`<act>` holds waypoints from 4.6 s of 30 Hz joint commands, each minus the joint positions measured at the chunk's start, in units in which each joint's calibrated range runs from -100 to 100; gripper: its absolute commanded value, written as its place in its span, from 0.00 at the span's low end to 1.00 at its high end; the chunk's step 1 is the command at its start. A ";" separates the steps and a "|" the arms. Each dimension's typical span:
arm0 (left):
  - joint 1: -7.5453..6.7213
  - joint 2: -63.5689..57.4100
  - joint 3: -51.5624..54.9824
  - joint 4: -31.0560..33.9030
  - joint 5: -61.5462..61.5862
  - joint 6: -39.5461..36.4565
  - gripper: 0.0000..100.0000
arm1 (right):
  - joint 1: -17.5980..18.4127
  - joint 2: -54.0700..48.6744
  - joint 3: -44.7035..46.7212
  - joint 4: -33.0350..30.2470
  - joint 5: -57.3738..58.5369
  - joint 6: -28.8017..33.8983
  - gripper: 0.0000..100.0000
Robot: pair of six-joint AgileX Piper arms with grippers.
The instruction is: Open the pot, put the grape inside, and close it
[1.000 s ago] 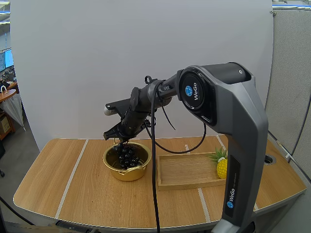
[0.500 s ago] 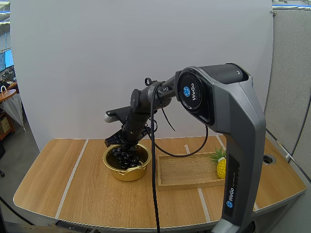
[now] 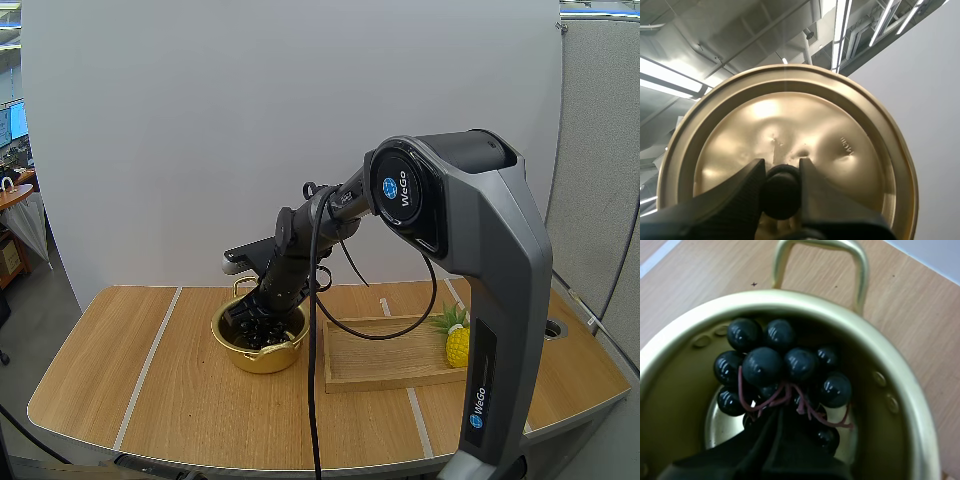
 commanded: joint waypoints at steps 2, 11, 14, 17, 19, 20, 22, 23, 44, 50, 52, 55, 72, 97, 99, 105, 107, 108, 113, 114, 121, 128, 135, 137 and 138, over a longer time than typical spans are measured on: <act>-0.14 -0.18 -0.43 0.39 -2.94 -0.57 0.00 | 0.63 0.66 0.95 0.18 8.80 -0.39 0.00; -0.14 -0.18 -0.43 0.39 -2.94 -0.57 0.00 | 0.63 -3.79 2.93 -0.53 17.26 -0.39 0.00; -0.14 -0.18 -0.43 0.39 -2.94 -0.57 0.00 | 0.63 -7.36 3.58 -0.53 16.28 -0.08 0.00; -0.14 -0.18 -0.43 0.39 -2.94 -0.57 0.00 | 0.63 -11.57 3.58 -0.42 13.38 -0.08 0.00; -0.14 -0.18 -0.43 0.39 -2.94 -0.57 0.00 | 0.63 -13.82 3.44 -0.42 11.57 -0.08 0.00; -0.14 -0.18 -0.43 0.39 -2.94 -0.57 0.00 | 0.63 -14.96 3.18 -0.29 10.72 -0.08 0.00; -0.14 -0.18 -0.43 0.39 -2.94 -0.57 0.00 | 0.63 -16.85 2.87 -0.21 8.56 0.06 0.00; -0.14 -0.18 -0.43 0.39 -2.94 -0.57 0.00 | 0.63 -17.79 2.73 -0.21 7.51 0.42 0.00; -0.14 -0.18 -0.43 0.39 -2.94 -0.57 0.00 | 0.63 -6.02 -3.80 -0.43 -11.01 0.75 0.00; -0.14 -0.18 -0.43 0.39 -2.94 -0.57 0.00 | 0.63 -2.40 -7.61 -0.31 -9.56 0.75 0.00; -0.14 -0.18 -0.43 0.39 -2.94 -0.57 0.00 | 0.63 -2.02 -7.61 -0.31 -9.13 0.75 0.00; -0.14 -0.18 -0.43 0.39 -2.94 -0.57 0.00 | 0.63 -0.46 -7.61 -0.31 -7.51 0.75 0.00; -0.14 -0.18 -0.43 0.39 -2.94 -0.57 0.00 | 0.63 2.02 1.29 -6.01 0.81 1.00 0.00; -0.14 -0.18 -0.43 0.39 -2.94 -0.57 0.00 | 0.63 0.89 4.55 -3.21 -12.00 0.91 0.00; -0.14 -0.18 -0.43 0.39 -2.94 -0.57 0.00 | 0.63 -2.13 4.55 -1.86 -12.00 0.91 0.00; -0.14 -0.18 -0.43 0.39 -2.94 -0.57 0.00 | 0.63 -10.76 4.55 -1.06 -9.11 1.02 0.00; -0.14 -0.18 -0.43 0.39 -2.94 -0.57 0.00 | 0.63 -12.75 4.55 -0.55 -6.73 1.02 0.00; -0.14 -0.18 -0.43 0.39 -2.94 -0.57 0.00 | 0.63 -13.60 4.55 -0.32 -6.08 1.02 0.00; -0.14 -0.18 -0.43 0.39 -2.94 -0.57 0.00 | 0.63 -17.23 4.55 -0.20 0.13 1.12 0.00; -0.14 -0.18 -0.43 0.39 -2.94 -0.57 0.00 | 0.63 -18.24 4.55 -0.20 2.20 1.12 0.00; -0.14 -0.18 -0.43 0.39 -2.94 -0.57 0.00 | 0.63 -31.87 8.41 -0.20 9.78 1.43 0.00; -0.14 -0.18 -0.43 0.39 -2.94 -0.57 0.00 | 0.63 -51.82 18.17 -2.26 15.47 1.43 0.00; -0.14 -0.18 -0.43 0.39 -2.94 -0.57 0.00 | 0.63 -68.72 22.34 -2.88 26.35 3.38 0.00; -0.14 -0.18 -0.43 0.39 -2.94 -0.57 0.00 | 0.63 -73.24 22.83 -3.00 29.04 3.38 0.00; -0.14 -0.18 -0.43 0.39 -2.94 -0.57 0.00 | 0.63 -75.48 23.05 -3.27 29.82 3.67 0.00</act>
